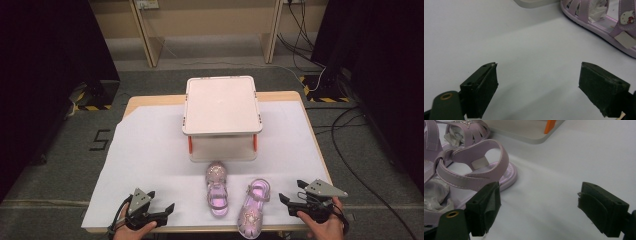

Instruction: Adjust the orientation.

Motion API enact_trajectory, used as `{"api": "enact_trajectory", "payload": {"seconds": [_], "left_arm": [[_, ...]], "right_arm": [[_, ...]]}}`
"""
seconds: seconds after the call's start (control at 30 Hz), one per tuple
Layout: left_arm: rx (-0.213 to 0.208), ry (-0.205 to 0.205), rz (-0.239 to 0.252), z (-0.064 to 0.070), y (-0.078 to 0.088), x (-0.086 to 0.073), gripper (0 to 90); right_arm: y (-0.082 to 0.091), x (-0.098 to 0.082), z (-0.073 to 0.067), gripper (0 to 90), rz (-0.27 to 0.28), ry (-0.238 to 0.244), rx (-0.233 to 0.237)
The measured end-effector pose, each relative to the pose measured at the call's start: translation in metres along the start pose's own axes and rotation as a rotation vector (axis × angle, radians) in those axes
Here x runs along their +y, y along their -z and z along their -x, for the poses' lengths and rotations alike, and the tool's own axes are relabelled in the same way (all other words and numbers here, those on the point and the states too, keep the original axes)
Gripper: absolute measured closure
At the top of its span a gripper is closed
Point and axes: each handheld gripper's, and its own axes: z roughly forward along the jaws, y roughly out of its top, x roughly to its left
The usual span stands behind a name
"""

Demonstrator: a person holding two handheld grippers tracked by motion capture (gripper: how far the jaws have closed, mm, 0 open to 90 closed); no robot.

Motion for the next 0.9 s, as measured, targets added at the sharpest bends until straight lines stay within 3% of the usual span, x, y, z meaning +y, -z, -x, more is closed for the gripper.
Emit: {"api": "enact_trajectory", "payload": {"seconds": [0.27,0.4,0.77,0.9], "left_arm": [[-0.015,0.022,0.012,0.003,0.000,0.003,14.9],[-0.049,0.039,0.025,0.011,-0.003,0.008,15.0],[-0.138,0.009,0.037,0.037,-0.015,0.026,18.9],[-0.150,0.002,0.046,0.043,-0.018,0.033,20.7]], "right_arm": [[0.000,0.000,0.000,18.7,0.003,-0.007,-0.001],[0.000,0.000,-0.001,19.0,0.004,-0.004,-0.004],[-0.001,0.000,0.000,19.7,0.005,-0.004,-0.005],[-0.001,0.000,-0.001,19.8,0.002,-0.007,-0.002]]}}
